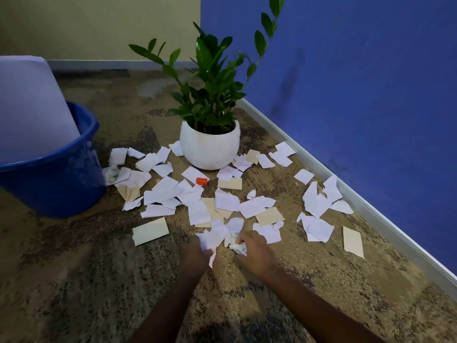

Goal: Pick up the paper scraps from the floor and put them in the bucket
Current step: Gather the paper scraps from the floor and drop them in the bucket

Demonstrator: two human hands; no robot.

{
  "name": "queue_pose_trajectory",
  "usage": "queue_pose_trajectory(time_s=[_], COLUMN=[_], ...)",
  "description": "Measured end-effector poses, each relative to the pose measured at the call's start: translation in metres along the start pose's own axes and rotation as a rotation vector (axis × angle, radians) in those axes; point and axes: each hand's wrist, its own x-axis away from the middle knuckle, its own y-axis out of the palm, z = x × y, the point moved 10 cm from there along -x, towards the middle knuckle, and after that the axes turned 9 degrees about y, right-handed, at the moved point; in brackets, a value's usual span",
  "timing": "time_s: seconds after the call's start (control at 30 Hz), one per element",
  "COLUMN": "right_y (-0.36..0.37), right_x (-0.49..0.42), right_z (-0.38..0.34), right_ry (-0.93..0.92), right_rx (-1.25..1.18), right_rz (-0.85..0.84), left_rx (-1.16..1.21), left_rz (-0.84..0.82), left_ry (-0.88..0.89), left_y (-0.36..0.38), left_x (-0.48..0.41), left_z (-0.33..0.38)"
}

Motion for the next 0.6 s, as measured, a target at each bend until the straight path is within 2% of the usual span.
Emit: queue_pose_trajectory(time_s=[0.13, 0.2, 0.43, 0.6], right_y=[0.008, 0.002, -0.051, -0.073], right_x=[0.003, 0.001, 0.001, -0.004], right_z=[-0.012, -0.014, -0.025, -0.072], right_ry=[-0.073, -0.065, 0.094, 0.086], right_rx=[0.182, 0.173, -0.463, -0.713], right_rz=[0.003, 0.014, 0.109, 0.020], left_rx=[0.048, 0.063, 0.184, 0.282], left_rz=[0.020, 0.039, 0.094, 0.178], left_ry=[-0.056, -0.036, -0.083, -0.102], left_y=[-0.014, -0.021, -0.056, -0.097], left_x=[0.002, 0.004, 0.001, -0.001], left_z=[-0.013, -0.011, 0.008, 0.031])
